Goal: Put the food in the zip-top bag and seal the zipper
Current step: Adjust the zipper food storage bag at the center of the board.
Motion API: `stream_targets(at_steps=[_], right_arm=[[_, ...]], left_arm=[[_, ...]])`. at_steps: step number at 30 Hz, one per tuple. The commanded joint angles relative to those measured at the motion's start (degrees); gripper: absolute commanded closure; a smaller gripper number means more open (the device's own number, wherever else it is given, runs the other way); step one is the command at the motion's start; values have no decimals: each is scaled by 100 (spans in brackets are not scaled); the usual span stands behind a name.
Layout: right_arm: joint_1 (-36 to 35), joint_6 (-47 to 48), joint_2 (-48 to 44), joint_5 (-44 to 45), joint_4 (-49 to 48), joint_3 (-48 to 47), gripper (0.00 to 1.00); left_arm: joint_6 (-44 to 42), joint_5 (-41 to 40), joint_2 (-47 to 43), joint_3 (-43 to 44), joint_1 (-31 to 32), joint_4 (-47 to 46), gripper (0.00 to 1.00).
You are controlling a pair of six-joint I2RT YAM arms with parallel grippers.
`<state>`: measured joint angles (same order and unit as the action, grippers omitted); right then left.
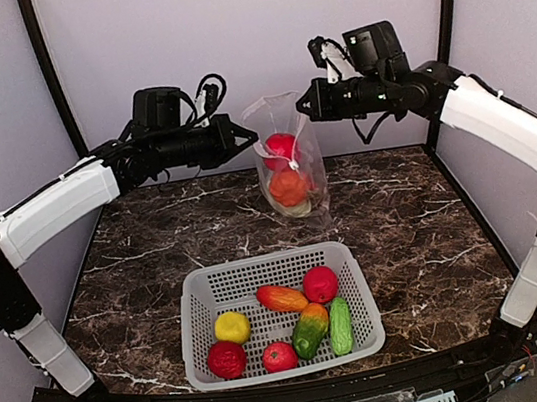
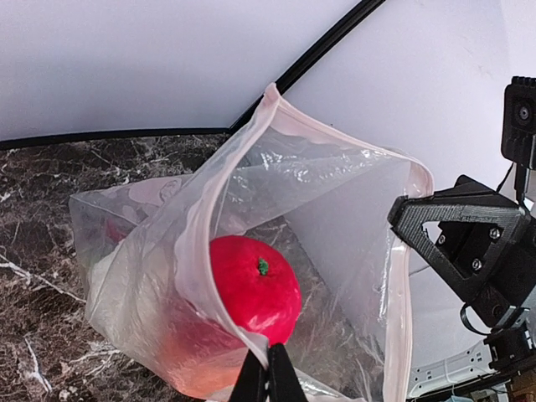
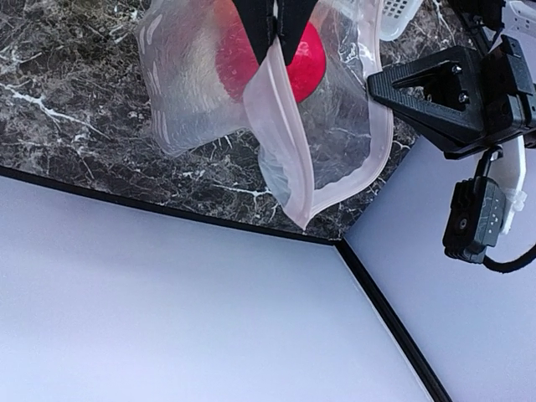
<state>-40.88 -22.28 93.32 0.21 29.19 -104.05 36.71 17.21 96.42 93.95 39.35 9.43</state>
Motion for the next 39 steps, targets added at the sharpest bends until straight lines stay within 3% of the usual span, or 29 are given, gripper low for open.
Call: stream_targets(at_steps=[1, 17, 19, 20, 22, 24, 28, 32, 39], right_arm=[[127, -387, 378, -128, -7, 264, 100], [152, -533, 719, -460, -46, 158, 100], [151, -539, 720, -472, -48, 141, 100], [151, -542, 719, -482, -53, 133, 100], [152, -548, 714, -502, -66, 123, 100], [151, -551, 719, -519, -79, 106, 100], [151, -549, 723, -568, -92, 61, 100], [153, -564, 704, -562, -104, 68, 100], [155, -592, 692, -633, -174, 155, 100]], left_arm=[[371, 390, 74, -462, -141, -437, 99], [-217, 13, -126, -622, -217, 74, 97], [-443, -81, -293, -670, -216, 251, 85], [-610, -119, -367, -708, -212, 375, 72], [-872, -240, -645, -923, -209, 524, 57], [-1069, -361, -1036, -1310, -202, 651, 49], [-1273, -702, -1898, -2371, -78, 1081, 42], [-1205, -1353, -2495, -3046, 433, 1872, 38], [-278, -1651, -2805, -3937, 1329, 2287, 27]])
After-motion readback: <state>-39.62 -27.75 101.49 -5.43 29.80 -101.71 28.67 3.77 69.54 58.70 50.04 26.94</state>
